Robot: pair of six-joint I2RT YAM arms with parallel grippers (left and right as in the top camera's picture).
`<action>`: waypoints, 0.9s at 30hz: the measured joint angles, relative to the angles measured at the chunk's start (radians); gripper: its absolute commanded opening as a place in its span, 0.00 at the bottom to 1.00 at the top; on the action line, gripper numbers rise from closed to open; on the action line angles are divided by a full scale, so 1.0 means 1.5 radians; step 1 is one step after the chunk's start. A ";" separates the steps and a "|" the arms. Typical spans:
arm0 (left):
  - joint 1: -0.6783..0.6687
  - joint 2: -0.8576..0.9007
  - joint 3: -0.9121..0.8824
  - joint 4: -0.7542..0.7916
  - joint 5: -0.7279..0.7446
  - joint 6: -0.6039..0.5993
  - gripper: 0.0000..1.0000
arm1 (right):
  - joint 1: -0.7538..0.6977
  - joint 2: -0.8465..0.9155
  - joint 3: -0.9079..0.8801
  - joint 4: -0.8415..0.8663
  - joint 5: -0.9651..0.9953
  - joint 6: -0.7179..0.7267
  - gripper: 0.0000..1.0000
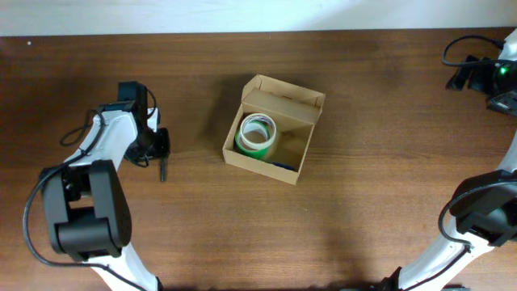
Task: Pack container
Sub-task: 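Lower the left gripper and grasp the clear pen, then carry the clear pen into the box and release it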
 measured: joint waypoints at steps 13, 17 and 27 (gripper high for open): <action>-0.002 0.027 0.004 0.019 0.003 -0.004 0.02 | 0.000 0.000 0.000 0.000 0.000 0.000 0.99; -0.002 0.030 0.014 0.007 0.013 0.007 0.02 | 0.000 0.000 0.000 0.000 0.000 0.000 0.99; -0.022 0.009 0.382 -0.177 0.163 0.276 0.01 | 0.000 0.000 0.000 0.000 -0.001 0.000 0.99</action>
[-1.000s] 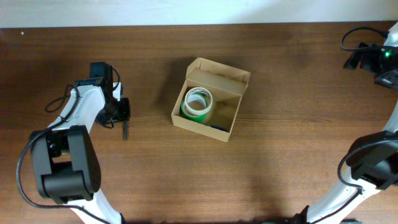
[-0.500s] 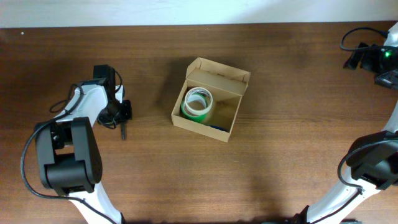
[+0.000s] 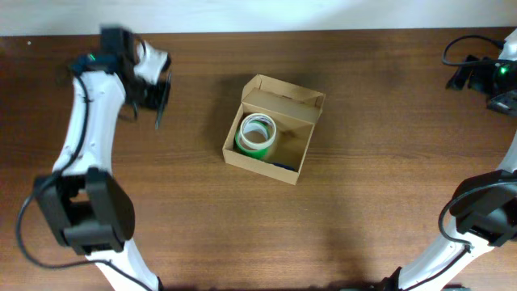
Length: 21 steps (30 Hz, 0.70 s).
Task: Pack container
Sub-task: 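Carry the clear pen into the box and release it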
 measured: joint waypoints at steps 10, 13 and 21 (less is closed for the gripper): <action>-0.283 -0.105 0.193 -0.160 0.020 0.342 0.01 | 0.000 0.000 0.000 0.000 -0.001 0.000 0.99; -0.360 -0.046 0.184 -0.228 -0.017 0.439 0.02 | 0.000 0.000 0.000 0.001 -0.001 0.000 0.99; -0.445 0.160 0.172 -0.262 -0.098 0.527 0.02 | 0.000 0.000 0.000 0.000 -0.001 0.000 0.99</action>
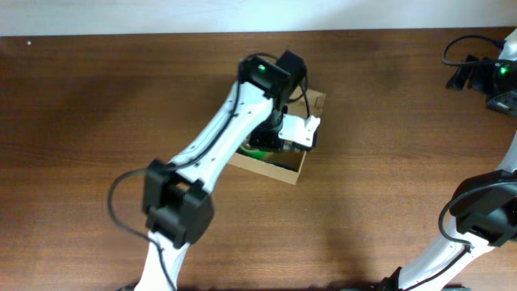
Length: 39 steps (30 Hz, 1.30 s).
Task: Pack container
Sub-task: 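Carry the clear pen into the box and release it, then move both grippers to the box lid flaps on either side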
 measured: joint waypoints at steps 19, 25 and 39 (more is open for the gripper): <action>0.003 0.042 -0.073 0.007 -0.008 0.059 0.09 | 0.000 0.000 0.000 0.000 0.000 0.000 0.99; 0.003 0.040 -0.079 0.036 -0.012 0.056 0.61 | 0.000 0.000 0.000 0.000 0.000 0.000 0.99; 0.009 -0.250 -0.084 0.121 -0.051 -0.076 0.12 | 0.000 0.000 0.000 0.000 0.000 0.000 0.99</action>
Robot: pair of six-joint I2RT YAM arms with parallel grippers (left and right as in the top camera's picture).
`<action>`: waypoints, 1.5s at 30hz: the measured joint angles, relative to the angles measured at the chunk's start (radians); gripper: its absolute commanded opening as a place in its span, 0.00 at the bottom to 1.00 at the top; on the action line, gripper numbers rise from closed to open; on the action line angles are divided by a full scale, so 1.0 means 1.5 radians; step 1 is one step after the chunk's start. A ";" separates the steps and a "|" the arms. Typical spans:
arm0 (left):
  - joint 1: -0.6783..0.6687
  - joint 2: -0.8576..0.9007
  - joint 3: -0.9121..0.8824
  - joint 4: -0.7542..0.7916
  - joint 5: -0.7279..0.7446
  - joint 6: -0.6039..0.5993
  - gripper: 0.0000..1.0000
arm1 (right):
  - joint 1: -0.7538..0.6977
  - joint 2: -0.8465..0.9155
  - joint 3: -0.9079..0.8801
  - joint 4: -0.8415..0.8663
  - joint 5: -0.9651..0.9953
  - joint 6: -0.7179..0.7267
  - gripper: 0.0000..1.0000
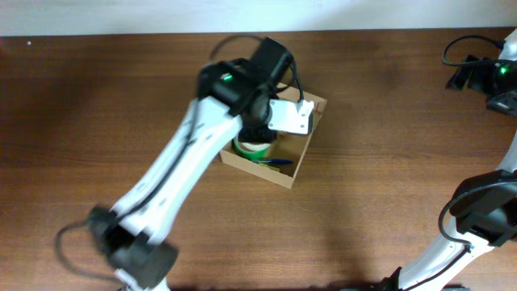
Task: Pack container
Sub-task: 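Move both grippers to the box lid flaps on either side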
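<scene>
An open cardboard box [311, 129] sits mid-table. Inside it lie a green and white tape roll [252, 148] and a dark blue pen [271, 162] along the front wall. My left arm reaches over the box's back left part, blurred, and its white wrist piece [289, 118] covers much of the inside. The left gripper's fingers are hidden under the wrist, so whether they are open or hold anything is unclear. My right gripper [462, 77] rests at the far right back of the table, too small to read.
Dark cables [456, 44] lie by the right gripper at the back right corner. The right arm's base [485, 210] stands at the right edge. The table's back edge meets a white wall.
My left arm has drawn back a little toward the left over the box. More of the box's right side shows, and a blue pen is plainly visible along the front wall.
My left gripper was at the far left, with a thin dark stick pointing down from its tip on the table. Then it was raised at the back left with that stick. Then it was over the box, where it remains. The right arm stayed still.
</scene>
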 measured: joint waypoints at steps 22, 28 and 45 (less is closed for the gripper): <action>0.506 -0.084 -0.137 0.167 0.042 -0.522 0.02 | 0.012 0.000 -0.002 0.045 -0.190 0.082 0.04; 0.527 0.064 -0.159 0.169 0.222 -0.563 0.02 | 0.076 0.008 -0.053 0.061 -0.251 0.073 0.04; 0.525 0.152 -0.162 0.190 0.344 -0.577 0.02 | 0.248 0.197 -0.211 0.207 -0.358 0.095 0.04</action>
